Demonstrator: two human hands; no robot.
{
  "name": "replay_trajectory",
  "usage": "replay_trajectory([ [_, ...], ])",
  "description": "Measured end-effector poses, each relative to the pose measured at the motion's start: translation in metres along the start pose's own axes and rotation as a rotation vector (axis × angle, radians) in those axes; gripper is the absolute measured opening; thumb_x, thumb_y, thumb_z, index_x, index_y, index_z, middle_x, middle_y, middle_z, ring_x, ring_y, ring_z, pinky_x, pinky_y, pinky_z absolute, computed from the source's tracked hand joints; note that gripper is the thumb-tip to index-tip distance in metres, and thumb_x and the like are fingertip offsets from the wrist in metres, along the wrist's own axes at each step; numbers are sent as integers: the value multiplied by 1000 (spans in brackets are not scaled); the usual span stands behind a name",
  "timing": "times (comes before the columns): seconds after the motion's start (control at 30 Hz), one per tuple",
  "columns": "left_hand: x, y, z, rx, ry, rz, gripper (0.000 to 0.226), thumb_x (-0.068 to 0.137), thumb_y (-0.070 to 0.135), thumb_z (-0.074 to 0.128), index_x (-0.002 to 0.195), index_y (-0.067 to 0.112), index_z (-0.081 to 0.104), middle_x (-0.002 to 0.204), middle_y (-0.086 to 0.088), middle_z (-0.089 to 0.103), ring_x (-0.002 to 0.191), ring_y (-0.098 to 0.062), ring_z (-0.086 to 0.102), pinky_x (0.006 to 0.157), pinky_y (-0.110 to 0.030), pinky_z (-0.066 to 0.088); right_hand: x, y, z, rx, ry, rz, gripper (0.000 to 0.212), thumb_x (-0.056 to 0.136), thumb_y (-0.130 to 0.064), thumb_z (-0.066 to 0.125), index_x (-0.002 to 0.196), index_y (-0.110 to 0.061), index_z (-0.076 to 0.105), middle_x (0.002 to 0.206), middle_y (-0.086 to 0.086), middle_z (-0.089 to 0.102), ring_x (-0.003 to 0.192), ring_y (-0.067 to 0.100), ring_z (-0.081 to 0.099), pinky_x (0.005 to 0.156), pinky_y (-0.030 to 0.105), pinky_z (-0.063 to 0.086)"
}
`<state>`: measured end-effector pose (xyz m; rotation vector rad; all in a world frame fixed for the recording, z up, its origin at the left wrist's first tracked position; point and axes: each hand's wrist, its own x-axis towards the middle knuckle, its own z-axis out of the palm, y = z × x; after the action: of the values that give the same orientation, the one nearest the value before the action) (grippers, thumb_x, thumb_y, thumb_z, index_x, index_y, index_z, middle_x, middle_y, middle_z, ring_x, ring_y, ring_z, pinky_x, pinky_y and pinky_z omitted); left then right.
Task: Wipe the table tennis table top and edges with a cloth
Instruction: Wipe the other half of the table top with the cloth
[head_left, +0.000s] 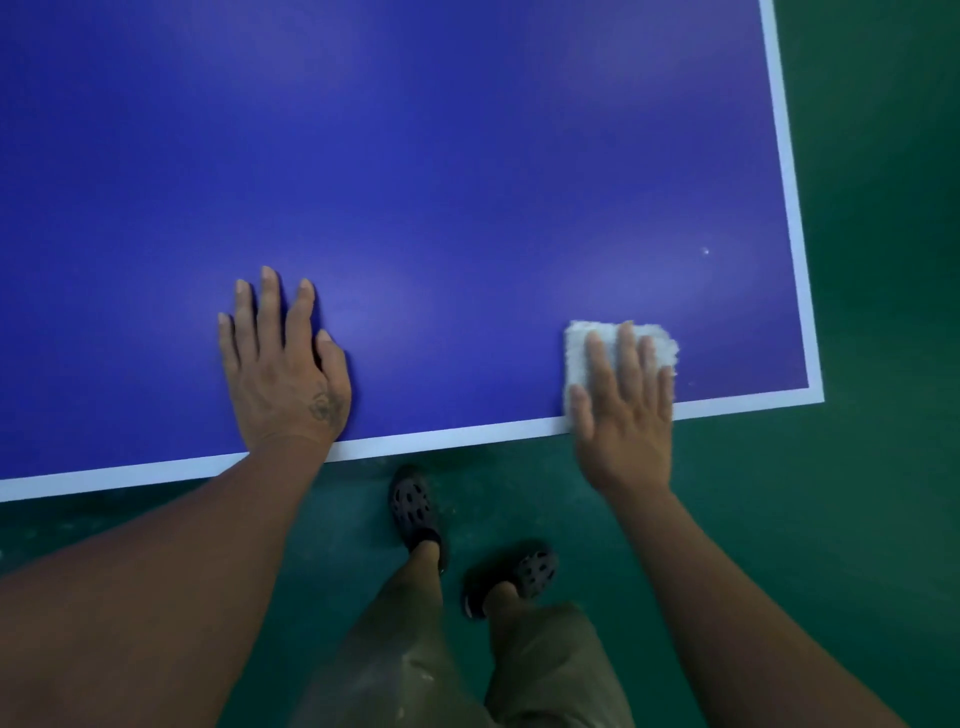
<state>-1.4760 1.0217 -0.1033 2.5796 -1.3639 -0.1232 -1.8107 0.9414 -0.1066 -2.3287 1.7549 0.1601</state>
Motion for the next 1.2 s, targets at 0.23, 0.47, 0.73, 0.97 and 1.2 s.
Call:
replay_trajectory([
  [0.23, -19, 66, 8, 7, -97, 36, 63, 110, 36, 34, 167, 7, 33, 178, -19, 16, 165, -44, 8, 134, -60, 6, 27, 38, -21, 115, 39, 449, 69, 108, -50, 15, 173, -29, 5, 180, 8, -7, 167, 30, -6, 132, 59, -2],
  [0.47, -17, 188, 44, 45, -168, 141, 68, 113, 44, 31, 172, 16, 17, 181, -12, 2, 166, -39, -4, 133, -59, 0, -4, 47, 3, 21, 84, -183, 62, 113, -50, 28, 171, -30, 22, 180, 5, 8, 167, 27, 4, 134, 57, 9],
  [0.73, -6, 239, 73, 115, -100, -11, 74, 110, 57, 20, 173, 20, 9, 181, -7, 0, 167, -36, -2, 134, -60, 2, 60, 196, -29, 69, 104, 222, 67, 111, -52, 18, 173, -29, 7, 180, 9, -5, 167, 28, -5, 133, 59, 4],
  [0.97, -5, 240, 71, 90, -81, -2, 67, 112, 50, 26, 172, 21, 22, 181, -6, 9, 167, -34, 3, 133, -60, 3, 11, 152, -6, 42, 134, -148, 64, 113, -45, 32, 171, -22, 23, 179, 14, 9, 166, 37, 8, 132, 63, 11],
  [1.2, -6, 240, 71, 84, -34, 8, 63, 113, 46, 31, 171, 20, 28, 180, -6, 15, 167, -32, 6, 134, -58, 5, 62, 201, -22, 27, 145, -178, 64, 112, -49, 31, 171, -26, 23, 180, 10, 10, 167, 32, 8, 133, 58, 12],
])
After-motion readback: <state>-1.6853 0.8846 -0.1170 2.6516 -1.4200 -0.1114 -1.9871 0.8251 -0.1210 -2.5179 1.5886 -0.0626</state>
